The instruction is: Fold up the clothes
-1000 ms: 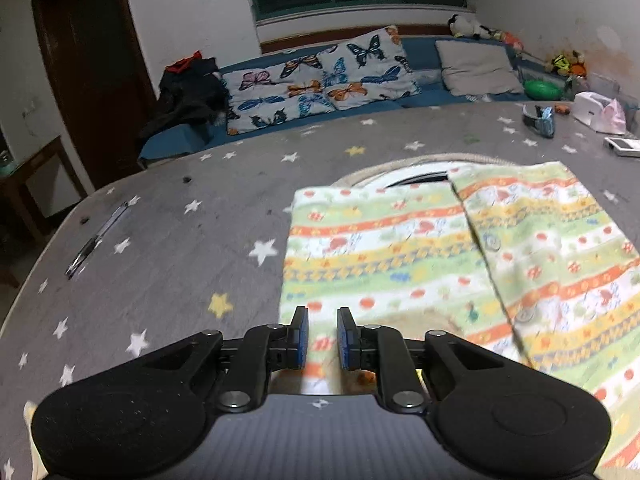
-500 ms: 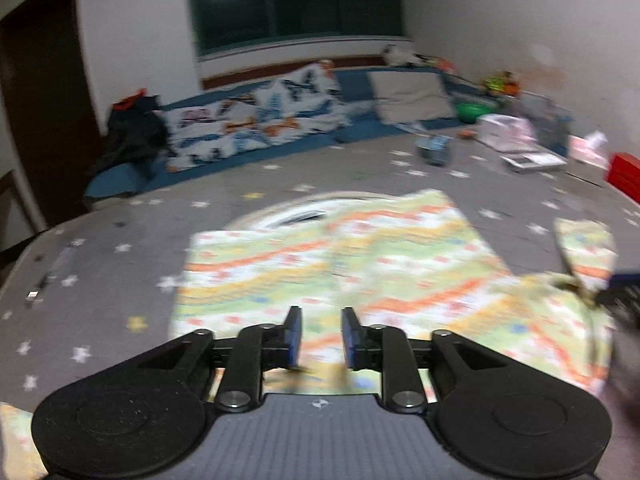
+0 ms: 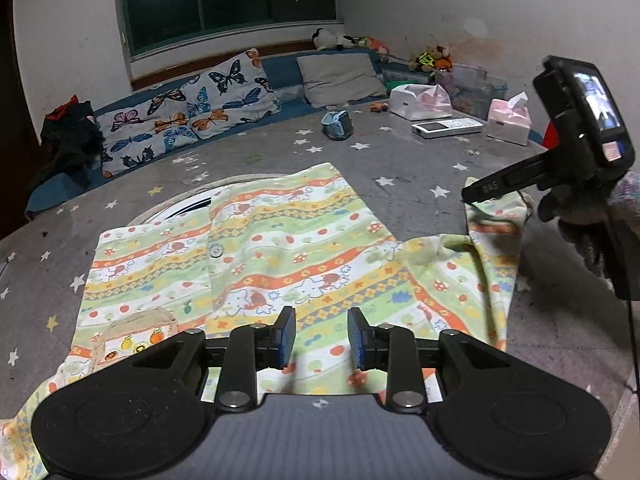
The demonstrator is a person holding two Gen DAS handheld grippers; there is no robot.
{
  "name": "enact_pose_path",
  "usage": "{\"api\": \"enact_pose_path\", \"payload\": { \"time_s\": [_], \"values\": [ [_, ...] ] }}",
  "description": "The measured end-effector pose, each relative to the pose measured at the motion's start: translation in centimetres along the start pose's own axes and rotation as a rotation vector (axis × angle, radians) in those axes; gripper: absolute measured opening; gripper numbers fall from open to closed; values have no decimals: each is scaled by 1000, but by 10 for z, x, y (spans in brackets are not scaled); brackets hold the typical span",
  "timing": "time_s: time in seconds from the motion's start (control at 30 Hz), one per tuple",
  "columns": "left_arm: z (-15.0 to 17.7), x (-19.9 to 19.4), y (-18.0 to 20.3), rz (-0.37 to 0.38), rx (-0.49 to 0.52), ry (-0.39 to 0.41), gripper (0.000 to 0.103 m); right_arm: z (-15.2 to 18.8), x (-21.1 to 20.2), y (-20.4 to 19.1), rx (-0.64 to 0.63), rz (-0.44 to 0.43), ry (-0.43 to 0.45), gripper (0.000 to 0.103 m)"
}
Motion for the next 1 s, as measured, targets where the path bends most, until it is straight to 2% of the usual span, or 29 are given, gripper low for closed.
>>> {"api": "enact_pose_path", "payload": {
  "time_s": [0.03,0.07,0.1,0.13,0.23,0.37,0.53,0.73,0.83,1.0],
  "values": [
    [-1,1,0,8,-9,-5,34,0,1,0,-7,2,-1,24],
    [-1,1,1,17,-19,-10,34,0,1,-1,-9,2,-2,18],
    [-2,3,1,26,-29,-14,34,0,1,-1,-8,1,-2,8],
    [-4,4,2,35,-41,-19,34,0,0,0,-7,-2,-1,5],
    [-8,7,5,42,-48,-16,34,-4,-9,5,22,-10,37,4],
    [-11,13,12,67,-65,-21,34,-12,-53,25,104,-40,175,4],
    [-11,20,27,105,-55,-29,34,5,-111,65,190,4,251,3],
    [-4,24,50,158,-12,-48,34,56,-146,107,208,147,186,8],
    [-1,27,59,170,6,-58,34,60,-141,101,189,100,164,9],
    [3,24,61,160,7,-67,36,53,-96,65,144,-35,102,10]
  ]
}}
Point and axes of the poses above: each gripper's, at about its wrist camera, not at the fingertips, and x roughly the way its jaws point, y to its right, z to its underside, the point moved 5 cm from there along x, roughly the way its jaws point, and after that the axes turned 8 degrees about y, right-handed, at the moved point
